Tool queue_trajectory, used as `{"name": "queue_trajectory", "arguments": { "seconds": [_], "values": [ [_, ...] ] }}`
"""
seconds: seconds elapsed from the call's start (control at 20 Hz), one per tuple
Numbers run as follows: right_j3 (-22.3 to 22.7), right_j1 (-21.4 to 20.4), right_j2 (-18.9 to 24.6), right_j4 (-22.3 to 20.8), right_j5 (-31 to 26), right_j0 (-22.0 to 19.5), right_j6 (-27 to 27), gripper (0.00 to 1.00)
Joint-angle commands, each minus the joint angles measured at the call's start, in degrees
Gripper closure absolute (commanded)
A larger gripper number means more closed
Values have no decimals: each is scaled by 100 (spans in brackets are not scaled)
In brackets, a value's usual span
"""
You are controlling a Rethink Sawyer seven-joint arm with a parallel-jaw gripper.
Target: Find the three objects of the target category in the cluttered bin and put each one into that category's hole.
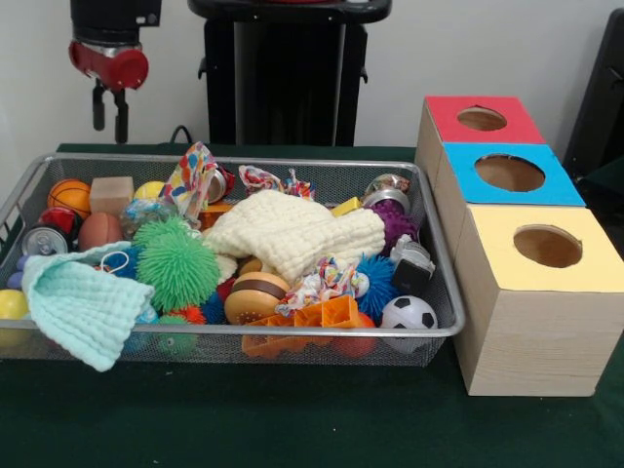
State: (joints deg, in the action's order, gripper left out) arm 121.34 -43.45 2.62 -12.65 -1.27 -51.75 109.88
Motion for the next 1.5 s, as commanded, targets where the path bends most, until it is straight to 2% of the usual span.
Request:
{"name": "queue_trajectory", "arguments": {
  "seconds": [0.05, 0.2, 0.45, 0.65, 0.8, 1.15, 1.5],
  "values": [
    [-239, -562, 571, 651, -855, -73, 847, 0],
    [-529, -294, 113, 887, -790, 421, 1050, 0],
    [-587, 158, -183, 1253, -315, 885, 1309, 0],
    [-607, 229, -441, 1635, -357, 1288, 1444, 0],
    [-727, 494, -554, 1887, -199, 1552, 1465, 0],
    [-943, 960, -503, 2259, 70, 1631, 1330, 0],
    [-805, 1124, -140, 2258, 562, 1299, 1338, 0]
  ]
}}
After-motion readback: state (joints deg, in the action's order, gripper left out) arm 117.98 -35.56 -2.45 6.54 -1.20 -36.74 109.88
